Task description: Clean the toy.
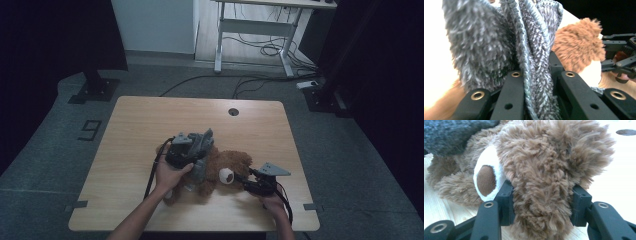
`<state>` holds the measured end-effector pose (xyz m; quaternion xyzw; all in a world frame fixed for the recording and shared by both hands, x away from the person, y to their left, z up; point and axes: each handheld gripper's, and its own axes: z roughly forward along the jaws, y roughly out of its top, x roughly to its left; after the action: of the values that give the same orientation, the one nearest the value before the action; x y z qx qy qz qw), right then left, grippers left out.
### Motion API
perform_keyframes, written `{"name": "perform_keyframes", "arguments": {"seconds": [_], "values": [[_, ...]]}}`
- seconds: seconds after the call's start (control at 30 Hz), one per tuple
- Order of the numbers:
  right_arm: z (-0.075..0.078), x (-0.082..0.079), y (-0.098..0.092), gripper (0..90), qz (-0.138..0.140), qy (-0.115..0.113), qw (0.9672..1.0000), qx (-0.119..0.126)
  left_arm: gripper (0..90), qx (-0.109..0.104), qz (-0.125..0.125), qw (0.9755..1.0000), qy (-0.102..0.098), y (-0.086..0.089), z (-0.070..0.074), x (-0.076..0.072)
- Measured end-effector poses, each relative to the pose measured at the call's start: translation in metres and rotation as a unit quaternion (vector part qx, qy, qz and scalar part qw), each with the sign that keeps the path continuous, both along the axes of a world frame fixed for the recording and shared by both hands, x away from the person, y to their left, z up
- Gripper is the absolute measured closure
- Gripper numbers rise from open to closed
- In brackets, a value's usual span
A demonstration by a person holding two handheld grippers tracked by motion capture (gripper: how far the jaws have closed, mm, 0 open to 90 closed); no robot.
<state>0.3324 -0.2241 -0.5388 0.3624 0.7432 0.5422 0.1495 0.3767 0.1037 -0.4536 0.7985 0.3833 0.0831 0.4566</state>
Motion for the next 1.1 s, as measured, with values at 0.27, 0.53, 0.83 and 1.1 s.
{"name": "perform_keyframes", "arguments": {"seconds": [0.27,0.53,0.83,1.1], "values": [[-0.001,0.000,0.000,48.6,-0.001,0.001,1.0000,0.004,79.9,0.006,0.073,0.9973,0.009,0.068,-0.008,0.003],[-0.001,0.001,-0.001,48.6,0.000,0.002,1.0000,0.006,79.8,0.020,0.109,0.9934,0.030,0.103,-0.027,0.002],[-0.001,0.000,-0.001,48.6,-0.003,0.001,1.0000,0.004,79.5,0.010,0.052,0.9986,-0.004,0.057,0.017,0.001],[0.001,-0.002,0.001,47.9,-0.005,-0.006,1.0000,-0.006,79.4,0.013,0.020,0.9988,0.043,0.002,0.003,0.024]]}}
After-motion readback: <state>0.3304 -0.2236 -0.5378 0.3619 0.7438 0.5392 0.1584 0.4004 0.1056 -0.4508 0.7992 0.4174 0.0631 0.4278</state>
